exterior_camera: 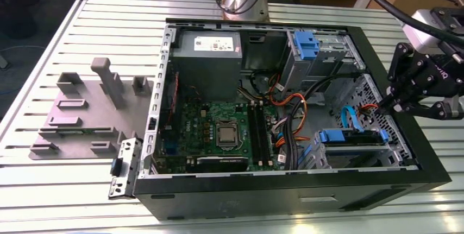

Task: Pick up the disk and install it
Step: 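Insert the second disk wire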

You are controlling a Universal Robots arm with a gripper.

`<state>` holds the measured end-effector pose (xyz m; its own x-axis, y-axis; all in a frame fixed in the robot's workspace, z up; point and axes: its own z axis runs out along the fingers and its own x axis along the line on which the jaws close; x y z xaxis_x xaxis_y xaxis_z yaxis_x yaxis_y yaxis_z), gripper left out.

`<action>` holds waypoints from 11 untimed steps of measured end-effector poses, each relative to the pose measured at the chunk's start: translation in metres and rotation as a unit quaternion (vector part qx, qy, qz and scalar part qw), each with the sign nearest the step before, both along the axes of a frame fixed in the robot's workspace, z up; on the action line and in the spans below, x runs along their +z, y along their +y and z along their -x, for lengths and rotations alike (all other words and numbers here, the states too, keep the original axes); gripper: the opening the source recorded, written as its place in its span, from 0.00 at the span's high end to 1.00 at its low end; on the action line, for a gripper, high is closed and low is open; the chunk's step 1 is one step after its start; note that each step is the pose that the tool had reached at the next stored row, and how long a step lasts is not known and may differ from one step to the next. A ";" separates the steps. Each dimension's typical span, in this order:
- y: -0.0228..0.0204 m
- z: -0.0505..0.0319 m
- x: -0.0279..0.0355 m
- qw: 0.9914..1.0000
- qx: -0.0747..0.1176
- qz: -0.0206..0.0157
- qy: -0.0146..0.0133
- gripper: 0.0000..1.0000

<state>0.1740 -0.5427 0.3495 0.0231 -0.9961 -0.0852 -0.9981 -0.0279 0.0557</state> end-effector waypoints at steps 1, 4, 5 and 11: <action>-0.0002 0.0018 0.0000 1.000 0.000 0.000 0.000 0.83; -0.0005 0.0083 0.0001 1.000 0.000 0.000 -0.002 0.83; -0.0008 0.0104 0.0001 1.000 0.000 0.000 -0.003 0.83; -0.0093 0.0144 0.0001 1.000 0.000 0.000 -0.005 0.83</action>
